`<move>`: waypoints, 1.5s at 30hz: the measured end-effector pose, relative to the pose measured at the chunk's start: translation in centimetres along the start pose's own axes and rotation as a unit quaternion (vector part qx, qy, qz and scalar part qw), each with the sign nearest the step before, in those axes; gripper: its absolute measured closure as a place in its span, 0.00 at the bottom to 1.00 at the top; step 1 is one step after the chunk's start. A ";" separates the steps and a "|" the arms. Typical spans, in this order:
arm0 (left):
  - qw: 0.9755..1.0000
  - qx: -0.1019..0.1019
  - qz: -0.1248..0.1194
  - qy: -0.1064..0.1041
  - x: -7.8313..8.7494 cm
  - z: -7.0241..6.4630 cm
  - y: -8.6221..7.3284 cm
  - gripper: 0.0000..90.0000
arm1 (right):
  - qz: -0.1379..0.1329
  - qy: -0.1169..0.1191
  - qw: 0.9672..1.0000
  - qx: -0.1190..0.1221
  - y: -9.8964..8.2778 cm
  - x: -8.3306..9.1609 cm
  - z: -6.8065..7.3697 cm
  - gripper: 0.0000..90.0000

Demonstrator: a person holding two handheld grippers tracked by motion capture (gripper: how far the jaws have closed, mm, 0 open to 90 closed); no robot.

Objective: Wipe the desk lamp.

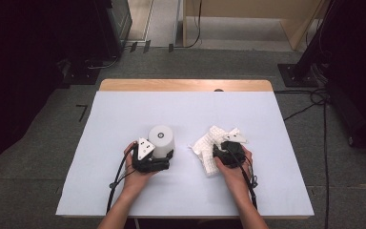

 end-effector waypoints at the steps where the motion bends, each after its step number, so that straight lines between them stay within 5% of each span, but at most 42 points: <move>1: 1.000 -0.003 0.002 -0.001 0.1 0.0 0.0 0.09 | -0.002 0.001 1.000 0.000 0.0 0.1 -0.2 0.67; 4: 1.000 -0.010 0.009 -0.007 0.2 -0.2 0.0 0.09 | -0.016 0.022 1.000 -0.006 -0.1 0.1 -0.6 0.87; 9: 0.999 -0.024 0.013 -0.020 0.4 -0.4 0.0 0.09 | -0.026 0.037 0.999 -0.008 -0.1 0.6 -0.5 0.89; 18: 0.997 -0.054 0.025 -0.058 1.1 -1.2 -0.3 0.09 | -0.042 -0.001 0.999 0.011 0.3 3.7 -1.9 0.88; 21: 0.995 -0.067 0.030 -0.072 1.4 -1.6 -0.4 0.09 | -0.029 -0.026 0.999 0.013 -0.2 3.1 -1.9 0.75; 24: 0.994 -0.070 0.033 -0.080 1.6 -1.9 -0.6 0.09 | -0.021 0.009 1.000 0.000 -0.5 2.0 -1.8 0.47; 28: 0.995 -0.045 0.023 -0.088 1.7 -1.5 -0.6 0.09 | -0.050 0.015 0.999 -0.003 0.1 2.7 -1.8 0.32; 29: 0.995 -0.037 0.018 -0.095 1.8 -1.4 -0.6 0.09 | -0.082 0.025 0.996 -0.008 0.8 3.6 -2.2 0.25; 34: 0.993 -0.032 0.012 -0.114 1.9 -1.5 -0.5 0.00 | -0.099 0.004 0.995 -0.034 0.9 4.0 -4.3 0.20; 40: 0.991 -0.034 0.000 -0.129 2.1 -1.6 -0.5 0.00 | -0.040 -0.003 0.998 -0.039 -0.1 2.2 -4.9 0.16; 45: 0.991 -0.030 -0.003 -0.131 2.2 -1.7 -0.5 0.00 | -0.031 -0.002 0.999 -0.045 -0.3 1.7 -4.8 0.18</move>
Point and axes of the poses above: each handheld gripper's, and its own axes: x roughly backward along the jaws, y roughly out of its top, z roughly to its left, the point moved 5 cm from there along -x, roughly forward along the jaws, and after that the axes turned 8 degrees about x, right-handed, at the moved point
